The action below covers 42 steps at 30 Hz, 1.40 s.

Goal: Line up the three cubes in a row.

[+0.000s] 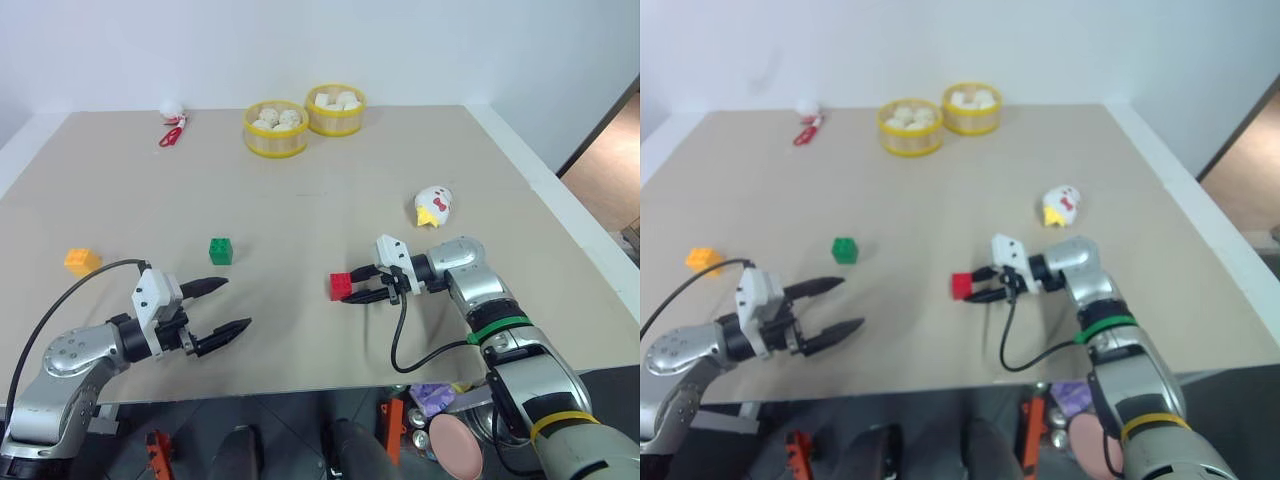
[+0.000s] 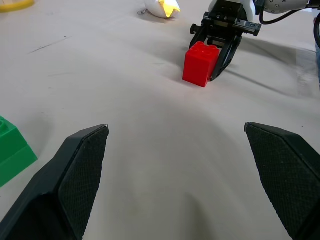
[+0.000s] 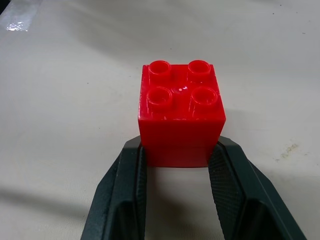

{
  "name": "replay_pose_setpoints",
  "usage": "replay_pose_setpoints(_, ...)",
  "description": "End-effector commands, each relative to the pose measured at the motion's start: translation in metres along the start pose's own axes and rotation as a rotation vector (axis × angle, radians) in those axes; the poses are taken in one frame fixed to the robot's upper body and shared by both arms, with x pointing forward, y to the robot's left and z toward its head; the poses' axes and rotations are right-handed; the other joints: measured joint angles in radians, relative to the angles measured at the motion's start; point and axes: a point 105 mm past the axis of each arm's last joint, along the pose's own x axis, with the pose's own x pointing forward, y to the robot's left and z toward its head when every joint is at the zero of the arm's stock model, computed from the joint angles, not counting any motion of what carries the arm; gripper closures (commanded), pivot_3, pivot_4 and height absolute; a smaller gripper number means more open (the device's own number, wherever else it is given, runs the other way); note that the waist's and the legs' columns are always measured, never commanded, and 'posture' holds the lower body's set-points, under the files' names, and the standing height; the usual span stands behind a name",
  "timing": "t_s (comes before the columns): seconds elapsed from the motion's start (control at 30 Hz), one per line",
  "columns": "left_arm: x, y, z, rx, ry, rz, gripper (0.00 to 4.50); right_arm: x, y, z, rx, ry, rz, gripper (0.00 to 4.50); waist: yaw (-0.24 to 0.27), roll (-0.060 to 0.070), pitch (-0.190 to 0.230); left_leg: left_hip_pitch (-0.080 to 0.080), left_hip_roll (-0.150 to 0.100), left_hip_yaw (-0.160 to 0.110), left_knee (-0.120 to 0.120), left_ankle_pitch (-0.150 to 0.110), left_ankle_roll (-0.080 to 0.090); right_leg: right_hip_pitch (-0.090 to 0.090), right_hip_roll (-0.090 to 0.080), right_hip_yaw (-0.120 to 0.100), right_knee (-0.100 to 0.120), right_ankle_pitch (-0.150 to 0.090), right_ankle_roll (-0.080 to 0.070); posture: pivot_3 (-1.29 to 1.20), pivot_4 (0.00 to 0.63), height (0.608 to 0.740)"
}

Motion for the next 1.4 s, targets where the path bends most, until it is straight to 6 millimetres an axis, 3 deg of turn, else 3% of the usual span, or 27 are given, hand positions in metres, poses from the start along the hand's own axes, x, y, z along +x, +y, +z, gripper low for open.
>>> replay_pose_setpoints(0.03,-0.001,-0.001,0.011,0.026,-0.028,0.004,0.00,0.001,-0.002,0.002,0.003,0.009,0.013,2.22,0.000,0.000,0.000,0.000,0.000,0.000,0.000,0.000,0.000,0.000,0.000,0.000,0.000,0.000,0.000,0.00,0.150,0.740)
replay_pose_setpoints(0.07,0.000,-0.001,0.011,0.025,-0.029,0.006,0.00,0.001,-0.003,0.002,0.018,0.003,0.013,2.03,0.000,0.000,0.000,0.000,0.000,0.000,0.000,0.000,0.000,0.000,0.001,0.000,0.000,0.000,0.000,0.00,0.150,0.740)
replay_pose_setpoints(0.23,0.000,-0.001,0.012,0.023,-0.030,0.011,0.00,0.002,-0.010,0.003,0.022,0.011,-0.029,0.19,0.000,0.000,0.000,0.001,0.001,0.000,0.000,0.000,0.000,0.000,0.001,0.001,0.001,0.000,-0.001,0.00,0.150,0.740)
replay_pose_setpoints(0.27,0.000,-0.001,0.012,0.023,-0.030,0.012,0.00,0.002,-0.010,0.003,0.025,0.011,-0.028,0.04,0.000,0.000,0.000,0.001,0.001,0.000,0.000,0.000,0.000,0.000,0.001,0.001,0.001,0.000,-0.001,0.00,0.150,0.740)
replay_pose_setpoints(0.5,-0.001,0.002,0.013,0.015,-0.032,0.020,0.00,-0.014,-0.006,0.000,0.072,0.041,0.009,0.04,0.000,0.000,0.000,0.001,0.002,0.001,0.000,0.000,0.000,0.000,0.002,0.001,0.001,0.000,-0.001,0.00,0.150,0.740)
replay_pose_setpoints(0.67,-0.008,0.007,0.009,-0.025,-0.013,0.055,0.00,-0.043,0.002,-0.009,0.094,0.125,0.050,0.04,0.010,0.000,0.000,0.001,0.000,0.000,0.000,0.000,0.000,0.001,0.001,0.001,0.001,0.000,-0.001,0.00,0.150,0.740)
replay_pose_setpoints(0.83,-0.012,0.016,0.011,-0.068,-0.054,0.131,0.00,-0.072,-0.005,-0.007,0.062,0.170,-0.017,0.04,0.009,0.000,0.000,0.001,-0.001,0.003,0.001,0.000,0.000,0.001,-0.002,0.002,0.001,0.000,-0.001,0.00,0.150,0.740)
replay_pose_setpoints(0.93,-0.013,0.023,0.009,-0.078,-0.058,0.196,0.00,-0.089,-0.021,0.008,0.034,0.145,-0.121,0.04,0.001,0.000,0.000,0.002,-0.001,0.004,0.001,0.000,0.000,0.000,-0.001,0.003,0.001,0.000,0.000,0.00,0.150,0.740)
replay_pose_setpoints(1.17,-0.014,0.034,-0.002,-0.157,-0.057,0.335,0.00,-0.114,-0.076,0.091,0.028,-0.211,-0.414,0.04,-0.003,0.000,0.000,0.004,0.003,0.005,0.001,0.000,0.000,-0.001,0.005,0.007,0.002,0.003,-0.002,0.00,0.150,0.740)
replay_pose_setpoints(1.27,-0.017,0.040,-0.003,-0.204,-0.080,0.415,0.00,-0.112,-0.083,0.111,0.015,-0.294,-0.438,0.04,0.000,0.000,0.000,0.004,0.004,0.005,0.000,0.000,0.000,0.000,0.006,0.007,0.002,0.002,-0.002,0.00,0.150,0.740)
replay_pose_setpoints(1.4,-0.024,0.045,-0.012,-0.233,-0.067,0.537,0.00,-0.087,-0.074,0.137,0.004,-0.428,-0.367,0.04,-0.001,0.000,0.000,0.003,0.004,0.006,0.000,-0.001,-0.001,-0.001,0.005,0.008,0.001,0.003,-0.001,0.00,0.150,0.740)
